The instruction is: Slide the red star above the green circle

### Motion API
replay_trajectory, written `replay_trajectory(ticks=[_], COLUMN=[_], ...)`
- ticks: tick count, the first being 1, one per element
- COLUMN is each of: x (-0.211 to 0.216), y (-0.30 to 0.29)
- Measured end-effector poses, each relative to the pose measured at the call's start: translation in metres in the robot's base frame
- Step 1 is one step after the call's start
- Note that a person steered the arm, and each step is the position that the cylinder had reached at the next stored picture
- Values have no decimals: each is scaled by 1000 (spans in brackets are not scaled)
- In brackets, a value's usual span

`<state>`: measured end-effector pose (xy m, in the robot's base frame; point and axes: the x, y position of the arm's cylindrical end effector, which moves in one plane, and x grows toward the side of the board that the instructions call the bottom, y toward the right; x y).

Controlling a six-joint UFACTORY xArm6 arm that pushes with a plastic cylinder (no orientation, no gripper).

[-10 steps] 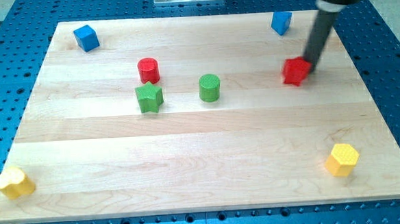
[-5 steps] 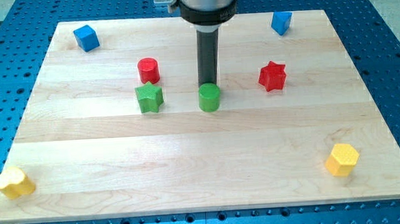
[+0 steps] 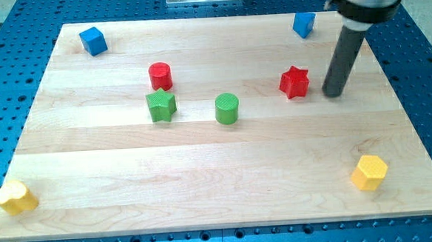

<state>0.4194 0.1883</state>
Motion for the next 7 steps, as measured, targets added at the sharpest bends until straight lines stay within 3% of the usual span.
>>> replay_trajectory(ticks=[1, 3, 5, 7], x=[-7, -52, -39, -15], y=[-18, -110, -41, -137])
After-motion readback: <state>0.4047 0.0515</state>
